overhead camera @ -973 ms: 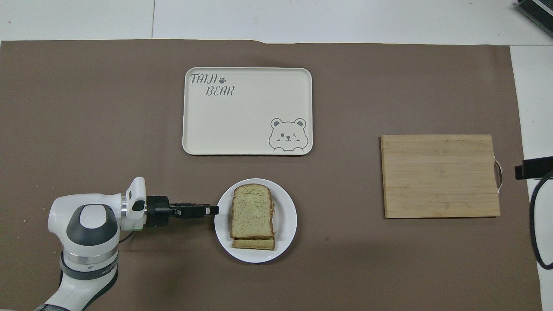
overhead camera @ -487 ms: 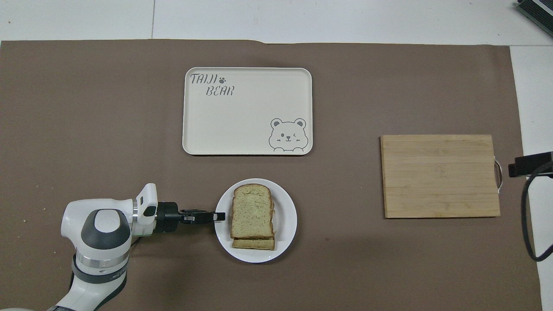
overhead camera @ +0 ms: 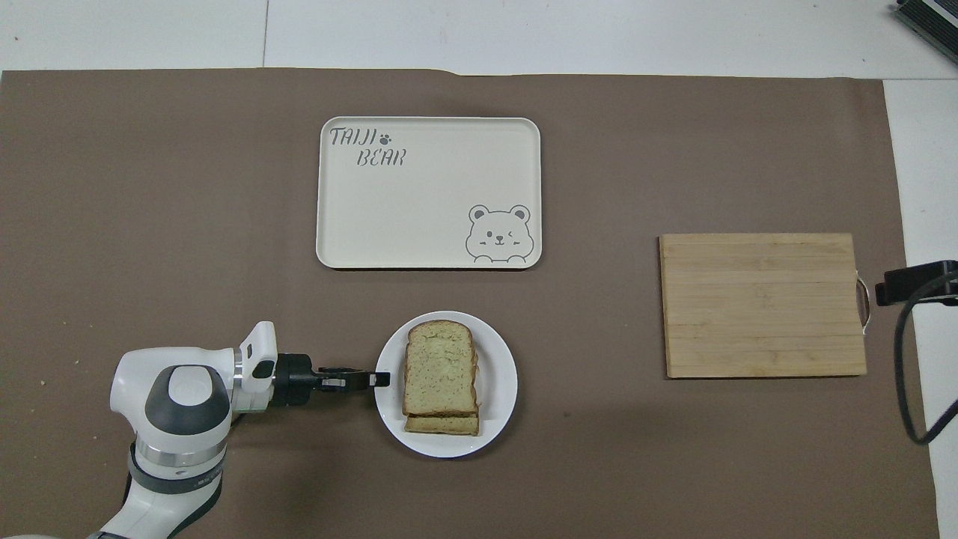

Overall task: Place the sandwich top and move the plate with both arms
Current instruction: 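Grip the white plate rim with the left gripper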

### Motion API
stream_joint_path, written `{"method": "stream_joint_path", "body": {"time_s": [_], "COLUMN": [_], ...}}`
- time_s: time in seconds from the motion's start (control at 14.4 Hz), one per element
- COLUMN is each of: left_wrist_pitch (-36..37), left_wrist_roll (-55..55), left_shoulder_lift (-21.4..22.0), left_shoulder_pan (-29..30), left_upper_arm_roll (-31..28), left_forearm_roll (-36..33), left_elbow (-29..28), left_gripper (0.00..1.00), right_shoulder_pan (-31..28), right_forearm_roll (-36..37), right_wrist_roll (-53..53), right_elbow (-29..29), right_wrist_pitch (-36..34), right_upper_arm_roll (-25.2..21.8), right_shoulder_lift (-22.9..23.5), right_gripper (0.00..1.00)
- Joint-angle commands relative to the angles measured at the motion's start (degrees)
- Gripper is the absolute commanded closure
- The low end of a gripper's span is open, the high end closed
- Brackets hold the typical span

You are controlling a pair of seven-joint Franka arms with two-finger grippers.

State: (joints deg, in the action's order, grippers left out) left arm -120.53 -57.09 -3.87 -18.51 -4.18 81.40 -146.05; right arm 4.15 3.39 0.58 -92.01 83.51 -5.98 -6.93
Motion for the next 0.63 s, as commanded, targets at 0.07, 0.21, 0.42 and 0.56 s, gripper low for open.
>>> {"method": "stream_joint_path", "body": {"time_s": [0.07, 0.21, 0.42, 0.56], "left_wrist_pitch": [-1.2, -0.9, 0.5, 3.0], "left_wrist_roll": [-0.8, -1.1, -0.9, -1.0], "left_shoulder_lift": [1.3, 1.3, 1.2, 1.1], "left_shoulder_pan": [-1.7, -1.7, -0.8, 0.9], "left_upper_arm_roll": [-0.7, -0.7, -0.7, -0.7], "left_forearm_roll": [1.4, 1.4, 1.4, 1.4], "left_elbow": [-1.8, -1.8, -1.4, -1.0], "left_gripper": [1.0, 1.0, 1.0, 1.0], "right_shoulder_pan": [-0.6, -0.6, -0.1, -0.6], "right_forearm_roll": [0.0, 0.0, -0.1, 0.0], "right_wrist_roll": [-0.9, -1.1, -1.3, -1.3], "right_elbow": [-5.0, -4.4, -4.2, -4.2], "right_wrist_pitch": [2.6, 2.3, 2.4, 2.3], "right_upper_arm_roll": [0.3, 0.3, 0.7, 0.4], "right_shoulder_lift": [-3.3, -2.9, -2.9, -2.9], "right_gripper": [0.0, 0.0, 0.0, 0.0]}}
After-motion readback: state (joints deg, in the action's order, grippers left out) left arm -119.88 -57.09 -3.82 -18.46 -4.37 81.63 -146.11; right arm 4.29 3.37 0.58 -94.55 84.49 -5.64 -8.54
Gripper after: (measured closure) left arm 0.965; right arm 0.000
